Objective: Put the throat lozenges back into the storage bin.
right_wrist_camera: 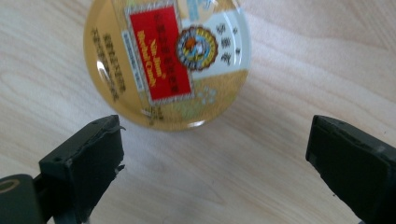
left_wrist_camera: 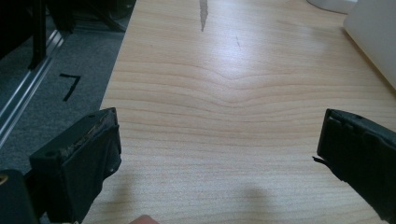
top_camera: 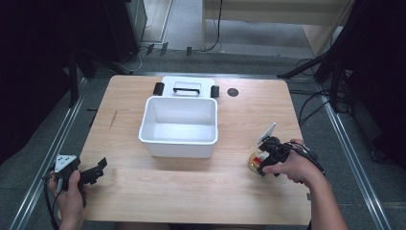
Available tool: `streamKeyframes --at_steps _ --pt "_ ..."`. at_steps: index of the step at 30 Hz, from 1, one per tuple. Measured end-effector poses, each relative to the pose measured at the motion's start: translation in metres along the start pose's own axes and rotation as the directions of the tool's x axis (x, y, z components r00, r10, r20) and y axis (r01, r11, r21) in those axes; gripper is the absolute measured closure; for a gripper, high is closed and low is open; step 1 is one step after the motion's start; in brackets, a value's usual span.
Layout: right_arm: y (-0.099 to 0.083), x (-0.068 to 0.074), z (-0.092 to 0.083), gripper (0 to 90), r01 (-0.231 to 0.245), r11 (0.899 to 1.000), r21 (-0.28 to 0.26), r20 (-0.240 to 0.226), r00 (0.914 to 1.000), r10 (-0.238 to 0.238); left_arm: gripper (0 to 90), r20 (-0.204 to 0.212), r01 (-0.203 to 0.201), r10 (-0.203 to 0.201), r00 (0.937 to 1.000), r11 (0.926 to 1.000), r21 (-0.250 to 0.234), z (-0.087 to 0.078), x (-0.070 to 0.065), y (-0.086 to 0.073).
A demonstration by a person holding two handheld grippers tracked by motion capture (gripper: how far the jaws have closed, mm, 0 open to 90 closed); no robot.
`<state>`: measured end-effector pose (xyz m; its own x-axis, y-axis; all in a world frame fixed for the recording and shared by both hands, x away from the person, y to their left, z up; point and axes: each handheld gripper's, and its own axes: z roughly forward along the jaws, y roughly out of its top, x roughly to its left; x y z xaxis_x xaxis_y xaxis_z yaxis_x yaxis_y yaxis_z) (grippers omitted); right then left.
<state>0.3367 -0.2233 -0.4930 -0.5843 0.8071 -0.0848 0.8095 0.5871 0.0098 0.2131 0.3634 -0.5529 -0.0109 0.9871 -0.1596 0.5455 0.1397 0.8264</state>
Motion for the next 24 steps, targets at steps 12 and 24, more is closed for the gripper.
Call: streamKeyframes --at_steps 12,24 --pt "0.020 0.010 0.009 4.3 -0.002 1.000 0.003 -0.037 0.9993 0.002 0.0 0.002 0.001 -0.001 1.0000 1.0000 0.007 0.001 0.000 0.000" --pt "0.034 0.012 0.015 20.5 -0.032 0.998 -0.050 -0.037 0.9989 0.030 0.0 0.005 0.000 0.000 1.0000 0.9999 0.014 0.001 0.001 0.001"
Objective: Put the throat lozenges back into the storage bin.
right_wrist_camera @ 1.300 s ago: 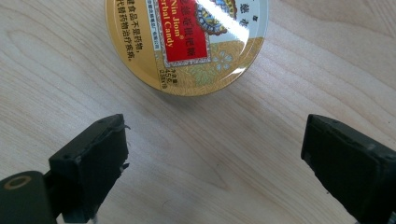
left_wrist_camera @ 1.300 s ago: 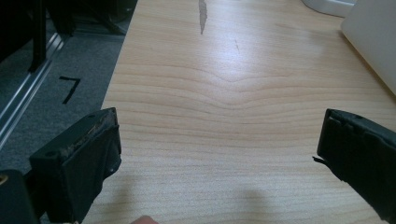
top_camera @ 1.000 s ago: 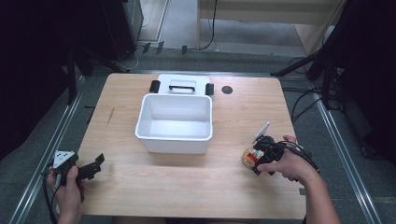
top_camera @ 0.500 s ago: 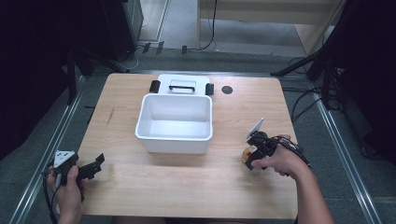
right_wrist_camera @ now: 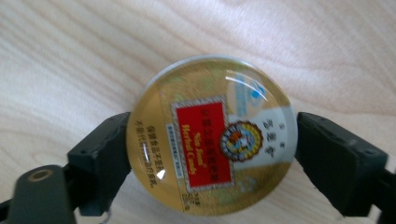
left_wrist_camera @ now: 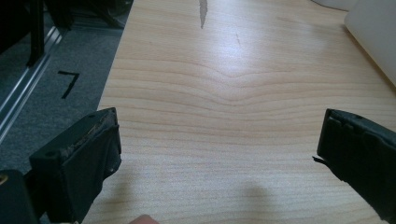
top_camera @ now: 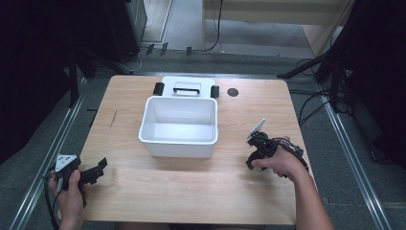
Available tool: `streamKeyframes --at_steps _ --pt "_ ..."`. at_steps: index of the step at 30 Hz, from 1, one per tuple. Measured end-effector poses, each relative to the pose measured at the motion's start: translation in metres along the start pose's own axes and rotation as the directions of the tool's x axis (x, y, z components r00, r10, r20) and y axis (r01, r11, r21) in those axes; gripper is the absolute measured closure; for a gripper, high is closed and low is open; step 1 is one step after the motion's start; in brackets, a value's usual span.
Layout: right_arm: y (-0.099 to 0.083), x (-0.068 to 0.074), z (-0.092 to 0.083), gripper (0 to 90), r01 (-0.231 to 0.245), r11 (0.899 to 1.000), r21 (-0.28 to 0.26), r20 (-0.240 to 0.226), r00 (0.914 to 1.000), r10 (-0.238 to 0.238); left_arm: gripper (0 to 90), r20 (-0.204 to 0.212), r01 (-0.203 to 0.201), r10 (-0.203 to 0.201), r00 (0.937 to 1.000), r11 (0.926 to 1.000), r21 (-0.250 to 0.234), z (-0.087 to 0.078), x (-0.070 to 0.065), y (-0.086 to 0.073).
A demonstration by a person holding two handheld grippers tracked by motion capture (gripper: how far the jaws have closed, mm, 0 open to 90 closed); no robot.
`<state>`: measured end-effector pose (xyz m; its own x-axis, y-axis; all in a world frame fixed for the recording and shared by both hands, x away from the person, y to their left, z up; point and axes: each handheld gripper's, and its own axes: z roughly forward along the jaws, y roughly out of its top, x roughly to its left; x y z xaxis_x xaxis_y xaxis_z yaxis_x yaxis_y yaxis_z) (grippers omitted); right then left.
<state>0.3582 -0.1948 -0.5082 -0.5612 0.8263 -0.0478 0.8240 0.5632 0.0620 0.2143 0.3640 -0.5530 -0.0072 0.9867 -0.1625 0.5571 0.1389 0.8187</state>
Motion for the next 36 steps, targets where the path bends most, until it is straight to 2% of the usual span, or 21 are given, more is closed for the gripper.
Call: streamKeyframes --at_steps 5,9,10,19,28,32,36 --pt "-0.001 -0.002 -0.001 20.7 -0.012 1.000 -0.024 -0.028 0.9995 0.011 0.0 0.000 0.001 -0.001 1.0000 1.0000 -0.002 0.000 0.000 0.000" --pt "-0.002 -0.003 -0.004 20.8 -0.020 0.999 -0.041 -0.031 0.9993 0.019 0.0 -0.001 -0.001 0.001 1.0000 1.0000 -0.001 0.000 0.000 0.000" --pt "-0.002 -0.004 -0.007 20.9 -0.029 0.998 -0.063 -0.044 0.9987 0.026 0.0 -0.002 -0.003 0.003 1.0000 1.0000 0.000 0.000 0.000 0.000" --pt "0.005 -0.005 -0.020 20.9 -0.039 0.992 -0.120 -0.050 0.9982 0.034 0.0 -0.006 -0.011 0.011 0.9999 0.9999 0.000 0.000 -0.001 0.000" --pt "0.016 -0.001 -0.041 20.9 -0.017 0.989 -0.147 -0.043 0.9990 0.011 0.0 -0.006 -0.014 0.014 0.9999 0.9999 -0.002 0.000 -0.002 0.000" --pt "0.021 0.002 -0.054 20.9 -0.002 0.984 -0.179 -0.034 0.9994 -0.004 0.0 -0.007 -0.014 0.014 0.9999 0.9999 -0.005 0.000 -0.002 0.000" --pt "0.027 0.005 -0.066 20.9 0.006 0.977 -0.211 -0.045 0.9989 -0.016 0.0 0.001 -0.013 0.013 0.9999 0.9999 -0.002 0.001 -0.003 0.000"
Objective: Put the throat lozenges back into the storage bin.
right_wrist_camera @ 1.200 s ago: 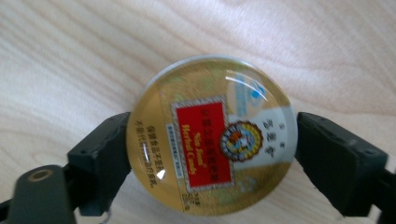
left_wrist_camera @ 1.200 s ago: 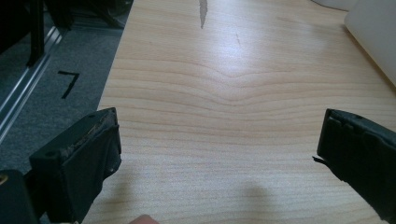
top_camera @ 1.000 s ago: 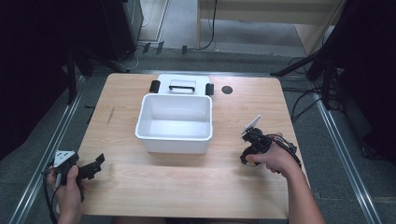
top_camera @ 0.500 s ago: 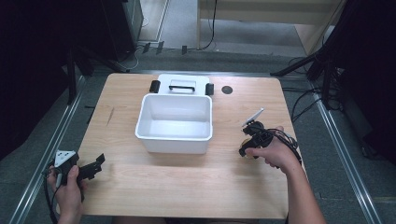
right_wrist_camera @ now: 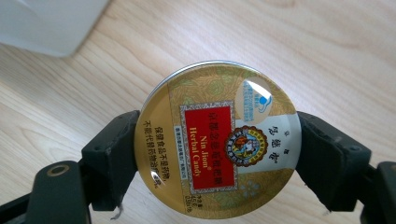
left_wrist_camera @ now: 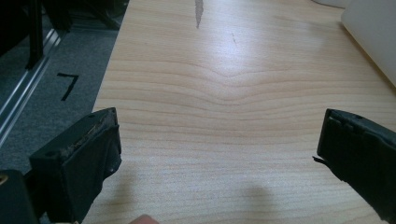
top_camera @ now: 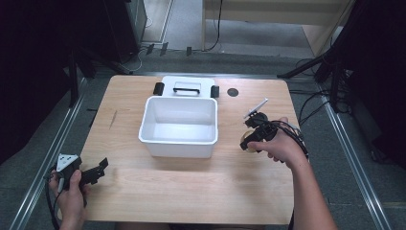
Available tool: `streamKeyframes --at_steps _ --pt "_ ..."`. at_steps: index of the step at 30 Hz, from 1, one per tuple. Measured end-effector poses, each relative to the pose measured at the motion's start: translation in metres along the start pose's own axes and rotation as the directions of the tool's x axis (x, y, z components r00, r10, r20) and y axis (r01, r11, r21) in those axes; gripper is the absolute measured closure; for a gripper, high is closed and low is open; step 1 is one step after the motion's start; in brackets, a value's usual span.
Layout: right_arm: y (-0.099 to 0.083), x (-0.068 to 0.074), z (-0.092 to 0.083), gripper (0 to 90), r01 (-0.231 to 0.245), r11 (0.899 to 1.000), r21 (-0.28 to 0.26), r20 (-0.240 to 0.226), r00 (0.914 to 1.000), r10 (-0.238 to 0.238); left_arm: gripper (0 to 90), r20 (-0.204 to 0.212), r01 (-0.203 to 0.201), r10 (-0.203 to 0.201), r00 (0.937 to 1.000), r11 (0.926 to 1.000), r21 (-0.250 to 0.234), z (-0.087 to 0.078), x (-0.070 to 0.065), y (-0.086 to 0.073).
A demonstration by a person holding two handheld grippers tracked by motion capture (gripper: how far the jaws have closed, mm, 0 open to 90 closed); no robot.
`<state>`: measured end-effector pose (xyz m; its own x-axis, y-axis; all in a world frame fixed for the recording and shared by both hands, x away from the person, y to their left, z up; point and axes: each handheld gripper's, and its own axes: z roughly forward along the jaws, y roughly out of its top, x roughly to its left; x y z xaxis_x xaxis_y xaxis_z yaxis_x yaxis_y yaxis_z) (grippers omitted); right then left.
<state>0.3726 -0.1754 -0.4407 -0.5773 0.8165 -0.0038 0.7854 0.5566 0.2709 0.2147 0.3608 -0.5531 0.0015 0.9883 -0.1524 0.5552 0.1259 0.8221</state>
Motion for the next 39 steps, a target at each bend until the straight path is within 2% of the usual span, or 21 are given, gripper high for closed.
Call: streamKeyframes --at_steps 6,13,22,30,39 --pt "0.011 0.002 -0.013 20.9 0.007 0.999 -0.046 -0.012 0.9999 -0.008 0.0 0.007 0.008 -0.008 0.9999 1.0000 0.002 0.000 0.002 0.000" --pt "0.021 0.005 -0.028 20.9 0.050 0.995 -0.083 0.008 0.9987 -0.050 0.0 0.002 -0.002 0.002 1.0000 1.0000 0.006 0.000 0.000 0.000" --pt "0.036 0.014 -0.044 20.9 0.107 0.989 -0.100 0.025 0.9941 -0.105 0.0 -0.002 -0.007 0.007 1.0000 0.9999 0.010 0.001 0.000 0.000" --pt "0.053 0.023 -0.057 20.9 0.130 0.983 -0.126 0.042 0.9912 -0.125 0.0 0.003 -0.004 0.004 1.0000 0.9999 0.011 0.001 0.000 0.000" --pt "0.067 0.034 -0.064 20.9 0.155 0.978 -0.138 0.042 0.9877 -0.151 0.0 0.003 -0.003 0.003 1.0000 0.9999 0.014 0.002 0.000 0.001"
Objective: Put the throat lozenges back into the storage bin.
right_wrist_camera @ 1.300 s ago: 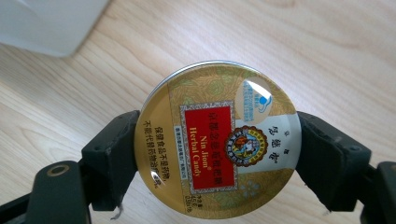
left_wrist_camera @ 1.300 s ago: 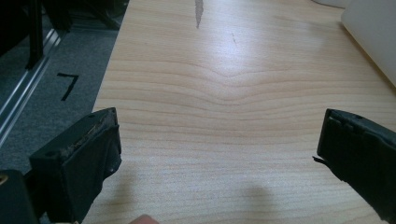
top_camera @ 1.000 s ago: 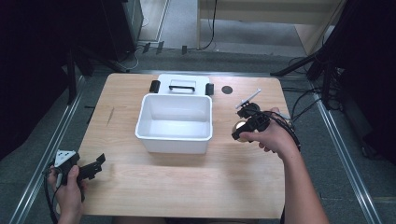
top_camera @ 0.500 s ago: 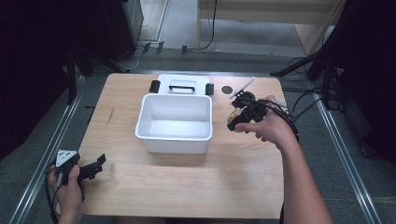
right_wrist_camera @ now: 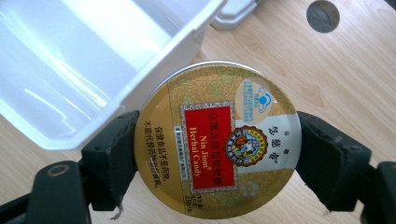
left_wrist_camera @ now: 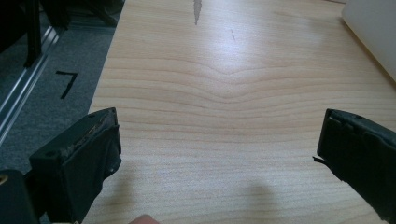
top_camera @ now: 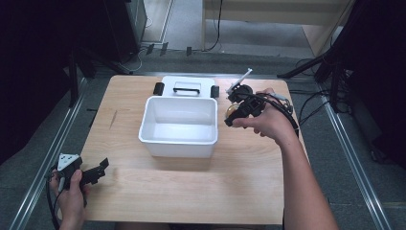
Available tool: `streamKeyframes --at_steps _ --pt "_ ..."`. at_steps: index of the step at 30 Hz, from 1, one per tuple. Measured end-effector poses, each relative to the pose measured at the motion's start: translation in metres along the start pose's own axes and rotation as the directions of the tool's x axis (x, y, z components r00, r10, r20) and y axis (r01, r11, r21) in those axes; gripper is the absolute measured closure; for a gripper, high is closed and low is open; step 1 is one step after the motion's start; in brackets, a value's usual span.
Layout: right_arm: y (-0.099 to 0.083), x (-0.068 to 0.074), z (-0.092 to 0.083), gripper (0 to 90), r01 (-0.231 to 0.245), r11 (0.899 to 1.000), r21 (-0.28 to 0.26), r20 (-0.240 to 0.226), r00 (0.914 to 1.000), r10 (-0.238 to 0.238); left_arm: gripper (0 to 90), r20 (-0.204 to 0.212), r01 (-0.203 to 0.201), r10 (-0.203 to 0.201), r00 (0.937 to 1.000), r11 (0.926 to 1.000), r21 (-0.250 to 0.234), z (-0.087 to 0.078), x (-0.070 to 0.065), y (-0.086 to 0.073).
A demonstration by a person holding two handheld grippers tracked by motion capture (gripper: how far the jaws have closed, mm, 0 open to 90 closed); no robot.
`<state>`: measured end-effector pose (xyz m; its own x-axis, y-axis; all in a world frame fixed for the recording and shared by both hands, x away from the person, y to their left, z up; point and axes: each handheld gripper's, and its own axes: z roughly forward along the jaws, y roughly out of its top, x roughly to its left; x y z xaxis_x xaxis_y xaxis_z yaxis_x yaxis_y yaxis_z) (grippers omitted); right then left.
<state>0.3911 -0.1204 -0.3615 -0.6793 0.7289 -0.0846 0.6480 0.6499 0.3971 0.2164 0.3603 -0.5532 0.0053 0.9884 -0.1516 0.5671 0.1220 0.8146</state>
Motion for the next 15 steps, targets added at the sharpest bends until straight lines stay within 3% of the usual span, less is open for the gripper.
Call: streamKeyframes --at_steps 15 --pt "0.024 0.019 0.001 20.9 0.063 0.998 -0.018 -0.012 0.9980 -0.063 0.0 0.005 -0.001 0.001 1.0000 1.0000 0.005 0.000 0.000 0.000"
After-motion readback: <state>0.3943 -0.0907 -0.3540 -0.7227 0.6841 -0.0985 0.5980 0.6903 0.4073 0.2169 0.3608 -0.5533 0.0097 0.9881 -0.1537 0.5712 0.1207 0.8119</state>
